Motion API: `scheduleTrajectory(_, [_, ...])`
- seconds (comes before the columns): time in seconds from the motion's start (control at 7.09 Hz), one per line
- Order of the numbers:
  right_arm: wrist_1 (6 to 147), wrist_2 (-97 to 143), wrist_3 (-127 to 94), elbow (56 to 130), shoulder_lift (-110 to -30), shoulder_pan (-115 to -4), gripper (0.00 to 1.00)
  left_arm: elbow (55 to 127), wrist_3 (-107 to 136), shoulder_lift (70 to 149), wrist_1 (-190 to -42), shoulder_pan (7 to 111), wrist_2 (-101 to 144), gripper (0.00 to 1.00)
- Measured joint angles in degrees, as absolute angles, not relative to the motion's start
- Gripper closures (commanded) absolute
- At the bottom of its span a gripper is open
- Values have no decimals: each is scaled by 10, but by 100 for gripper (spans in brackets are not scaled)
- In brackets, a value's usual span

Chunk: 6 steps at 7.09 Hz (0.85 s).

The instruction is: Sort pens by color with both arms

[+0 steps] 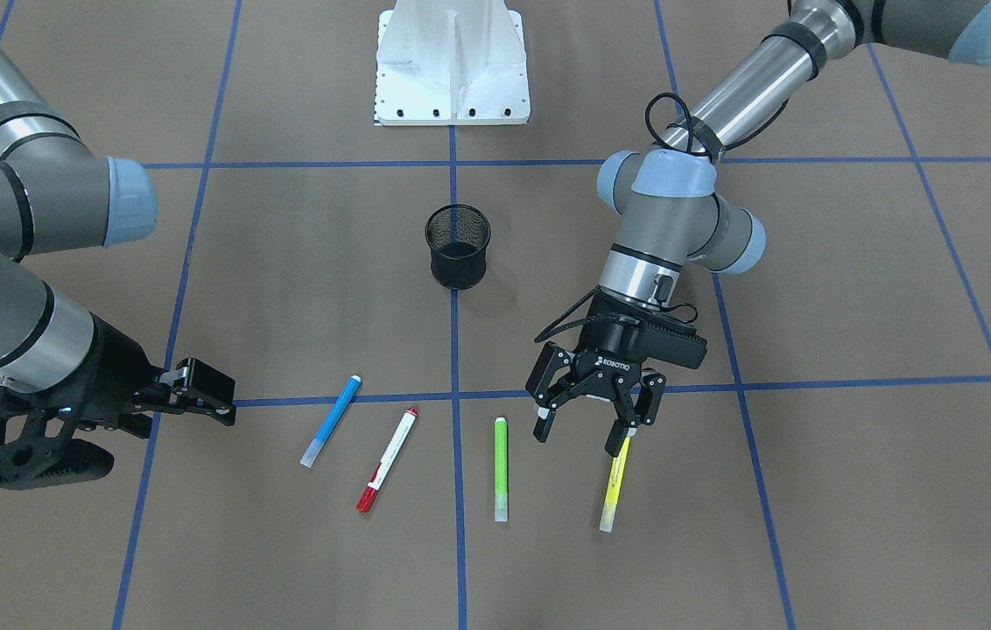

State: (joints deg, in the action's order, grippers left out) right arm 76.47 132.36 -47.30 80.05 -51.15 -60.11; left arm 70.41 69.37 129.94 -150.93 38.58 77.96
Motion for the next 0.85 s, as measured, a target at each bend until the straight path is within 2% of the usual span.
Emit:
scheduleTrajectory(0.14, [765, 1323, -473, 802, -512, -601, 1, 734, 692, 1296, -1451, 387, 823, 1])
scheduleTrajectory(0.42, [765, 1317, -474, 816, -520, -603, 1, 837, 658, 1274, -1270, 393, 900, 2])
scheduleTrajectory(0.71, [765, 1303, -474, 858, -558, -605, 1, 937, 539, 1263, -1064, 416, 946, 2])
scheduleTrajectory(0.85, [766, 1300, -472, 878, -582, -612, 1, 964, 473, 1256, -989, 444, 988, 2])
